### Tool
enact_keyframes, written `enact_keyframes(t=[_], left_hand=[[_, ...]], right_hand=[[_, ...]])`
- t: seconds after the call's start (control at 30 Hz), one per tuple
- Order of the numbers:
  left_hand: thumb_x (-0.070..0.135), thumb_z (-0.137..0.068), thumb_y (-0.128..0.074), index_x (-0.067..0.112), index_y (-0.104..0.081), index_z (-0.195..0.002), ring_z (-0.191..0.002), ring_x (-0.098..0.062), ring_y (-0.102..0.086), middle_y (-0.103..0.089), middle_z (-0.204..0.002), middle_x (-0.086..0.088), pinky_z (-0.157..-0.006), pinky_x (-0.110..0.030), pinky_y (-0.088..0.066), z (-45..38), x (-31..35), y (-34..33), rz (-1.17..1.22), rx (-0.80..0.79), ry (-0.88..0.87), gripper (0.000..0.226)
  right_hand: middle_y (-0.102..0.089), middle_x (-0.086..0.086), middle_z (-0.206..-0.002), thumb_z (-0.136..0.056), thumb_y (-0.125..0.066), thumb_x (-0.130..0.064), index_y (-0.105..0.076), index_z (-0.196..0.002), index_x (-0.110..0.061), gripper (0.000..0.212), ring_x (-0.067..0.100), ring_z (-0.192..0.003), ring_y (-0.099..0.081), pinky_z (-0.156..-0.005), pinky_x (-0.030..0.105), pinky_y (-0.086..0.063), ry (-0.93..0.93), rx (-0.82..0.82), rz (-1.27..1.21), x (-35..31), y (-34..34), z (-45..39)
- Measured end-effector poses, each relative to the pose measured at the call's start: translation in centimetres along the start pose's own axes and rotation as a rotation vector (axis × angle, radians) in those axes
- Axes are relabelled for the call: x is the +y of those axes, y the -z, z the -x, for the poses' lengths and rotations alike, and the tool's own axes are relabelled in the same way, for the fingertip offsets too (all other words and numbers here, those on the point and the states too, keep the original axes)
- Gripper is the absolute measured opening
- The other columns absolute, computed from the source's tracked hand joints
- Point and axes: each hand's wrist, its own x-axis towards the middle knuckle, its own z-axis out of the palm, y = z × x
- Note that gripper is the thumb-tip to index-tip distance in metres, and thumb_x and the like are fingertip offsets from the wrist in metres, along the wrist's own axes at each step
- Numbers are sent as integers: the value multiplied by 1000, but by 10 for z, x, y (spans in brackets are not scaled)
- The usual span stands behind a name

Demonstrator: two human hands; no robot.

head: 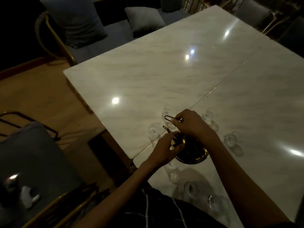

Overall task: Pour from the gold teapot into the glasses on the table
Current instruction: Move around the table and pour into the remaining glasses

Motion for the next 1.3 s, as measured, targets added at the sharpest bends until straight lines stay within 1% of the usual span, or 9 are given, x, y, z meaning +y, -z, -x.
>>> enact_keyframes(t=[0.13, 0.27, 0.43, 0.53, 0.6, 0.7, 0.87, 1.13, 1.3], left_hand=[[32, -91, -66, 21, -50, -135, -115, -14, -54, -57, -127, -3, -94, -39, -51, 7, 2, -3, -34, 5, 11, 48], [33, -92, -65, 19, -47, -138, -116, -16, -53, -56, -129, -5, -95, -40, -51, 8, 6, -4, -46, 18, 4, 52], [35, -92, -64, 19, -45, -140, -118, -15, -52, -55, -131, -4, -97, -40, -50, 5, 11, -6, -28, 18, 4, 54], [34, -92, -64, 17, -45, -141, -120, -16, -51, -55, -133, -5, -98, -41, -49, 3, 15, -6, -21, 26, -14, 55], [34, -93, -63, 16, -44, -141, -121, -16, -50, -54, -133, -5, -99, -40, -48, 2, 18, -6, -30, 36, -26, 55], [37, -92, -63, 17, -41, -143, -126, -16, -48, -51, -137, -4, -101, -40, -47, -1, 21, -7, -29, 53, -27, 58], [33, -92, -64, 19, -47, -138, -120, -14, -52, -56, -130, -2, -98, -40, -49, -4, 28, -5, -13, 65, -55, 51], [34, -92, -65, 23, -46, -138, -119, -9, -50, -56, -131, 1, -97, -37, -50, -4, 32, -5, 4, 65, -65, 51], [37, -92, -64, 24, -44, -140, -122, -10, -50, -54, -134, 1, -99, -36, -49, -5, 34, -7, 2, 60, -66, 54]], right_hand=[[-72, 12, -89, -92, -62, -33, -76, -102, -8, 30, 23, -78, -68, -73, 34, -54, 22, -1, 17, -7, 4, 5], [-73, 14, -91, -93, -63, -30, -76, -100, -5, 29, 25, -80, -69, -76, 38, -57, 24, 15, 26, -13, 9, 8], [-73, 15, -95, -93, -62, -30, -76, -101, -6, 29, 26, -87, -68, -78, 37, -54, 25, 15, 61, -16, 18, 9], [-74, 14, -92, -92, -62, -32, -77, -100, -7, 30, 25, -85, -69, -78, 37, -55, 27, 7, 75, -17, 24, 9], [-74, 13, -89, -92, -62, -33, -77, -98, -7, 31, 25, -83, -69, -77, 36, -55, 26, -3, 91, -18, 27, 9], [-75, 13, -89, -92, -62, -32, -78, -97, -8, 29, 24, -83, -69, -72, 31, -52, 29, -5, 104, -21, 33, 10], [-75, 13, -92, -92, -62, -32, -78, -100, -8, 29, 24, -87, -69, -70, 29, -48, 34, -9, 105, -25, 39, 11], [-75, 12, -93, -91, -63, -31, -78, -99, -9, 28, 23, -85, -69, -72, 31, -52, 31, -9, 110, -25, 45, 12], [-74, 11, -96, -92, -63, -32, -77, -102, -9, 29, 22, -87, -68, -72, 30, -49, 26, -19, 118, -27, 50, 13]])
